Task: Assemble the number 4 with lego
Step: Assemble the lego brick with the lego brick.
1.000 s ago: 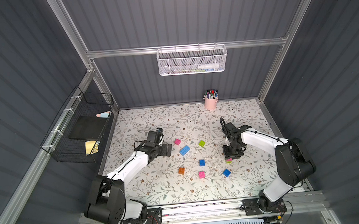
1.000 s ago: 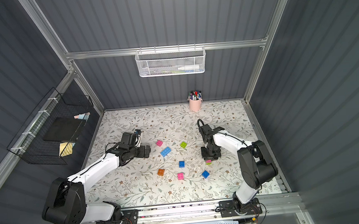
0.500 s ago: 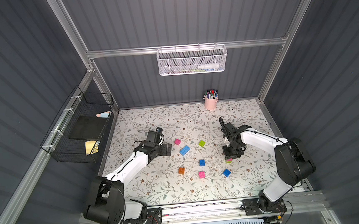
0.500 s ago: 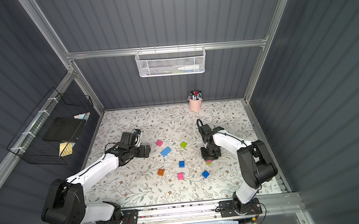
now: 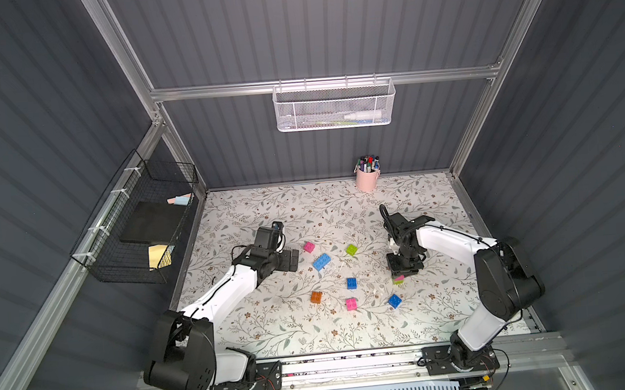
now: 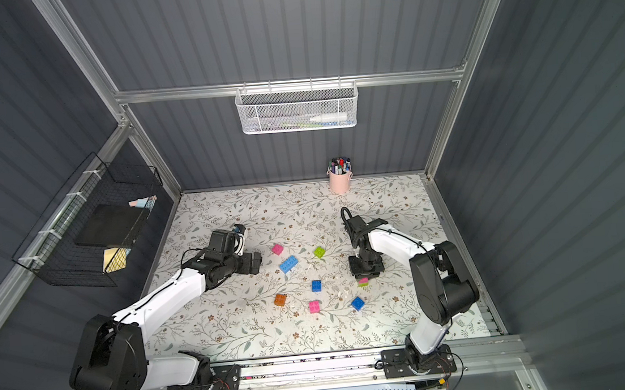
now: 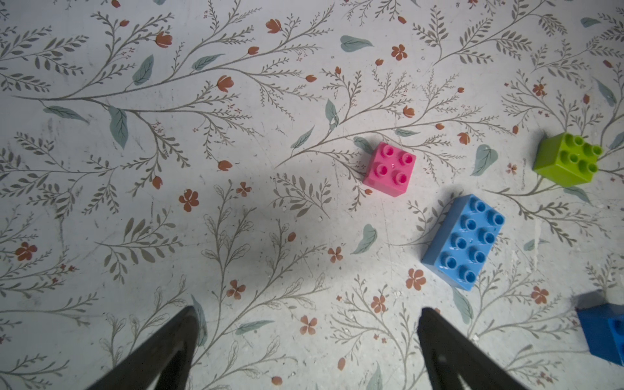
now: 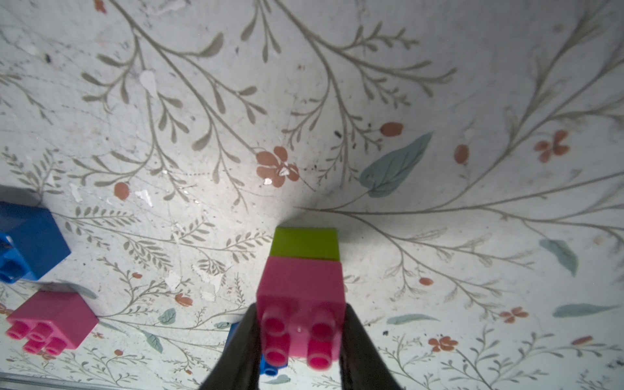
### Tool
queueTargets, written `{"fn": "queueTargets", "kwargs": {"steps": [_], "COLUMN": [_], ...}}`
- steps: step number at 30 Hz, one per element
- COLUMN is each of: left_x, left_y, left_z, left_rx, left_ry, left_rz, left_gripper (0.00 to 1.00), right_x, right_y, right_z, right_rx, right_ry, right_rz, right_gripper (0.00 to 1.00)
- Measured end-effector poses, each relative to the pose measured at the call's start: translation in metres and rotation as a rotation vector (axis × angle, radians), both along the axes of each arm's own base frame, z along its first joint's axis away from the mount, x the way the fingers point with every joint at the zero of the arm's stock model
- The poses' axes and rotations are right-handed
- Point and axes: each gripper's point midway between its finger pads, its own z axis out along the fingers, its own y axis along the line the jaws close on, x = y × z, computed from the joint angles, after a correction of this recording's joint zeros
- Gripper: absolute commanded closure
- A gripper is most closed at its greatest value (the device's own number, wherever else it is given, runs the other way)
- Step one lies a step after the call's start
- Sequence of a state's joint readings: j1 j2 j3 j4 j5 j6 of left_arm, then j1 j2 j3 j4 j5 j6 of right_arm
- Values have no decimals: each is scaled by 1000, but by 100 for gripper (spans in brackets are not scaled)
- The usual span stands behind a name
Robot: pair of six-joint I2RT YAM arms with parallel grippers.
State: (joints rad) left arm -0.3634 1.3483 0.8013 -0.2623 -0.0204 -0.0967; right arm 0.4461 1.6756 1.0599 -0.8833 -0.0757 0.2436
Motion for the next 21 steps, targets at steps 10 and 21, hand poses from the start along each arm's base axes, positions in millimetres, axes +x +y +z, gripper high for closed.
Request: {"fn": "queueTargets", "kwargs": {"steps": [10,21], "left_x": [0,0], "left_y": [-1,0], "left_z": [1,4], "left_rx": [0,-2], "left_ry": [-4,-13], "left_rz": [-4,-4], "left_gripper": [0,1], "right_x": [1,6], "right_y": [1,27], "right_z": [0,2], "right_rx": [-10,101], "right_ry": [7,8], "right_rz": [17,-49], "right_gripper": [93,95]}}
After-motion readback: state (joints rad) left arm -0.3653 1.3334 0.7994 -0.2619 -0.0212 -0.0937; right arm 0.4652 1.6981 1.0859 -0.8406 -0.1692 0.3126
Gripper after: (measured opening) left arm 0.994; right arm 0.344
